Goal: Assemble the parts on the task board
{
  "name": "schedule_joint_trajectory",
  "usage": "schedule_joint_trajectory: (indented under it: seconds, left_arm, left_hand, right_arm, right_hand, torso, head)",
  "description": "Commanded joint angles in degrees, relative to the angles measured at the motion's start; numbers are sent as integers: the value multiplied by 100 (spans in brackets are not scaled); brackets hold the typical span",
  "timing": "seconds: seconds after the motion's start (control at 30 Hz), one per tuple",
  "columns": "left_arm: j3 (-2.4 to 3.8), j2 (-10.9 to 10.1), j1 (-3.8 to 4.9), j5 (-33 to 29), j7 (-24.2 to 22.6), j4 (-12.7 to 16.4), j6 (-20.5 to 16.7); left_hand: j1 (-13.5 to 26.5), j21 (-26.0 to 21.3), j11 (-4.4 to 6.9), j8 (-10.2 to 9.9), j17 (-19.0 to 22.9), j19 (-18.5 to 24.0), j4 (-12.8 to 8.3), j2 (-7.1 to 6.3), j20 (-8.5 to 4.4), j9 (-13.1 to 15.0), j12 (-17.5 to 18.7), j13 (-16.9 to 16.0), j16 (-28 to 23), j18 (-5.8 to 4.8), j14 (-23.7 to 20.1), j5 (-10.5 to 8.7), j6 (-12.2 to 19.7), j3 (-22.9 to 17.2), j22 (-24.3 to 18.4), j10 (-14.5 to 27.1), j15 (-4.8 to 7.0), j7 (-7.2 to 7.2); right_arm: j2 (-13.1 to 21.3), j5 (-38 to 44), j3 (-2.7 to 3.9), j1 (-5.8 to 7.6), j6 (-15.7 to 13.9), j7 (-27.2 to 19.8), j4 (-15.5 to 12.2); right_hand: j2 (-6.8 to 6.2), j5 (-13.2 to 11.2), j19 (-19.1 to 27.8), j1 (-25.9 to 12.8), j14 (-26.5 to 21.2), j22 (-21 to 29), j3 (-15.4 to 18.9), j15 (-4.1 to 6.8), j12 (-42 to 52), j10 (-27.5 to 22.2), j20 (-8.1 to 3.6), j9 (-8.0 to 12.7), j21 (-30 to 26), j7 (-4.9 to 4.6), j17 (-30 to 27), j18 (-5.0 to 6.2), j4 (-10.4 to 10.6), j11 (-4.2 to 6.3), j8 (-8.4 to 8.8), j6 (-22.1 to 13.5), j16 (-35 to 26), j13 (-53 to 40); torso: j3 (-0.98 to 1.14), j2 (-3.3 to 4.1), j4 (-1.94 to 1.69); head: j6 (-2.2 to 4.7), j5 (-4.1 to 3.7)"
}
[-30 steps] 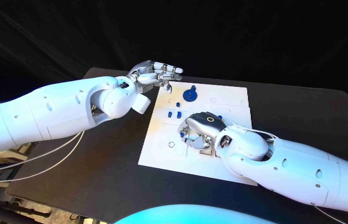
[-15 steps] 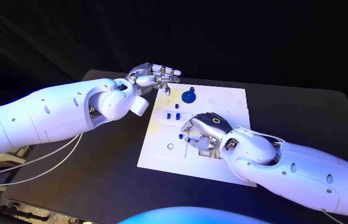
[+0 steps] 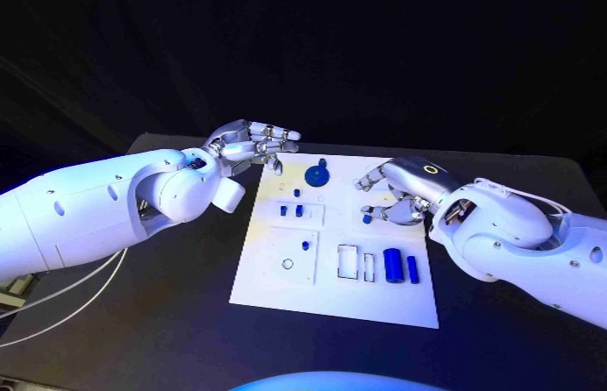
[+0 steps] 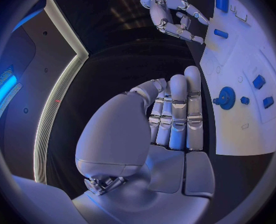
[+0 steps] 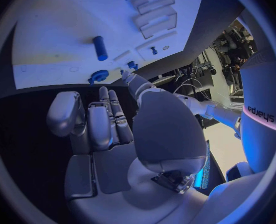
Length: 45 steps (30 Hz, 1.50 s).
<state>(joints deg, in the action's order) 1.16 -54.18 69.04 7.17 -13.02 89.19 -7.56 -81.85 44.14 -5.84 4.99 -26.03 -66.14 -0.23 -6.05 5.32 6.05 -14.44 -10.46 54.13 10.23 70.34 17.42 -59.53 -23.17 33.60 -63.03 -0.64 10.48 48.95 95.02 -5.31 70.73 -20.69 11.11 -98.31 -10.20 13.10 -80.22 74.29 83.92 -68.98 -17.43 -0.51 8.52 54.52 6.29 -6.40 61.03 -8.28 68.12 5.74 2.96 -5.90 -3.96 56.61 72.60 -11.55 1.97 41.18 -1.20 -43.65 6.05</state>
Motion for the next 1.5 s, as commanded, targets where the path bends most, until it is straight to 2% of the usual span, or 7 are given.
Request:
schedule_joint_trajectory:
  seconds: [0.03, 0.13, 0.23, 0.57, 0.9, 1.13, 1.5]
  left_arm:
    - [1, 1, 2, 7, -30, 18, 108]
    - [1, 1, 2, 7, -30, 20, 109]
    - [1, 5, 2, 7, -31, 19, 114]
    - [1, -1, 2, 7, -32, 18, 112]
    - [1, 3, 2, 7, -28, 17, 114]
    - [1, 0, 2, 7, -24, 18, 112]
    - [1, 2, 2, 7, -5, 17, 122]
  left_hand:
    - [69, -33, -9, 21, 5, 1, -1, -1, 9, -9, -21, 4, -31, 31, -36, 5, 47, -20, -9, 27, -15, 5]
    - [69, -33, -9, 21, 5, 1, -1, -1, 9, -9, -21, 4, -31, 31, -36, 5, 47, -20, -9, 27, -15, 5]
    - [69, -33, -9, 21, 5, 1, -1, -1, 9, -9, -21, 4, -31, 31, -36, 5, 47, -20, -9, 27, -15, 5]
    - [69, -33, -9, 21, 5, 1, -1, -1, 9, -9, -21, 4, -31, 31, -36, 5, 47, -20, -9, 27, -15, 5]
    - [69, -33, -9, 21, 5, 1, -1, -1, 9, -9, -21, 4, -31, 31, -36, 5, 47, -20, -9, 27, -15, 5]
    - [69, -33, -9, 21, 5, 1, -1, -1, 9, -9, -21, 4, -31, 31, -36, 5, 47, -20, -9, 27, -15, 5]
    - [69, -33, -9, 21, 5, 1, -1, -1, 9, -9, -21, 4, -31, 31, -36, 5, 47, -20, -9, 27, -15, 5]
  right_arm:
    - [67, -96, -6, 52, 726, -20, 66]
    - [87, 29, -11, 83, 903, -16, 131]
    - [57, 122, -22, 90, 1027, -8, 197]
    - [-122, 221, -75, 55, 1290, -2, 363]
    - [-331, 216, -92, -25, 1128, -7, 528]
    - [-437, 184, -96, -62, 1095, -22, 612]
    - [-476, 228, -96, -92, 881, 69, 642]
  right_hand:
    - [1, 10, 77, 155, -10, 147, 274, -55, 76, -134, 18, 18, -217, 41, -96, 71, 55, -27, 1, -90, -76, 12]
    - [36, 9, 78, 287, -31, 190, 509, -64, 163, -234, 35, 22, -287, 76, -122, 77, 143, -42, -7, -125, -81, 19]
    - [51, 5, 74, 356, -38, 207, 599, -68, 213, -274, 38, 21, -314, 109, -136, 79, 196, -46, -14, -130, -83, 23]
    - [156, -14, -2, 499, -5, 141, 661, -34, 432, -151, 15, 5, -228, 150, -84, 61, 275, 0, -55, -66, -13, 4]
    - [434, -20, -227, 617, 163, -166, 378, 56, 655, 326, -86, -28, 196, 111, 173, -24, 316, 114, -128, 170, 227, 34]
    - [532, -19, -348, 670, 255, -386, 108, 118, 673, 714, -148, -66, 493, 112, 368, -82, 326, 199, -192, 412, 385, 74]
    - [645, -53, -438, 769, 280, -571, -192, 211, 602, 1107, -215, -157, 732, 191, 453, -127, 222, 300, -326, 773, 444, 87]
  torso:
    - [6, 3, 1]
    - [16, 7, -7]
    - [11, 2, -16]
    - [2, 3, -17]
    - [9, 9, -17]
    - [9, 8, -16]
    - [8, 4, -10]
  head:
    - [31, -53]
    - [33, -63]
    - [24, -61]
    - [6, -44]
    - [-3, -35]
    - [-24, -24]
    - [-32, -18]
